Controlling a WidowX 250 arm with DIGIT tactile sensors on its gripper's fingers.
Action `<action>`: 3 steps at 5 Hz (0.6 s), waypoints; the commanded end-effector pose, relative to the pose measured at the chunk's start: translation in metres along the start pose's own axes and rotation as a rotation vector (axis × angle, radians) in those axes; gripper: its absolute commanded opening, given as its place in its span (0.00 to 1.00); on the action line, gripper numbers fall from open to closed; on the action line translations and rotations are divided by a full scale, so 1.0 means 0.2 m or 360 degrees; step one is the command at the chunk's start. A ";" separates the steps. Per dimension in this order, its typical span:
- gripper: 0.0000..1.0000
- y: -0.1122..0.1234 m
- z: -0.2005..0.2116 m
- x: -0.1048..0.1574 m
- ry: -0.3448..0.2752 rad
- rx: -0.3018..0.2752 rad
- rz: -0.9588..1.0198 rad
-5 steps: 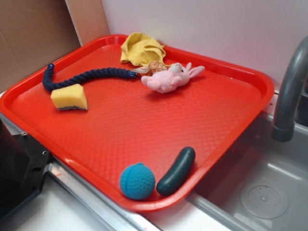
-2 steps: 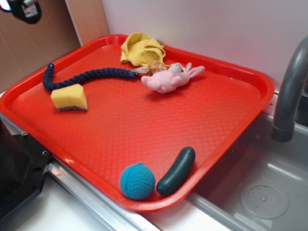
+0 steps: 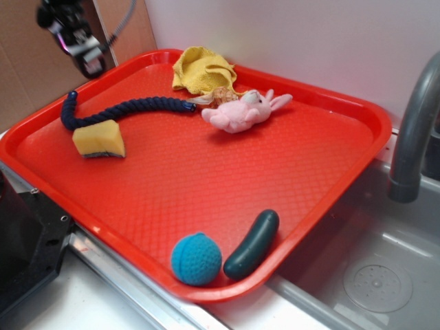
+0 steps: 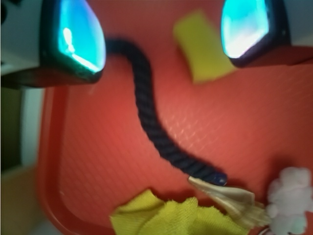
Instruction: Grab the blue rope.
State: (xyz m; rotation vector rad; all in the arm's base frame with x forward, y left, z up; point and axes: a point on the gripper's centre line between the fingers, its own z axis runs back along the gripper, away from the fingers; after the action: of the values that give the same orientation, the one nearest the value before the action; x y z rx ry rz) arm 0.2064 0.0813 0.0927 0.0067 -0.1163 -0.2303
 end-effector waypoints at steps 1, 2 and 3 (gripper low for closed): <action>1.00 0.01 -0.25 0.13 -0.0059 -0.0031 -0.0130; 1.00 0.01 -0.35 0.13 0.0020 -0.0040 -0.0163; 1.00 0.01 -0.39 0.12 0.0050 -0.0035 -0.0169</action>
State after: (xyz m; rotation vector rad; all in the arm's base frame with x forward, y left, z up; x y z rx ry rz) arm 0.2303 0.0820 0.0151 -0.0153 -0.0677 -0.3189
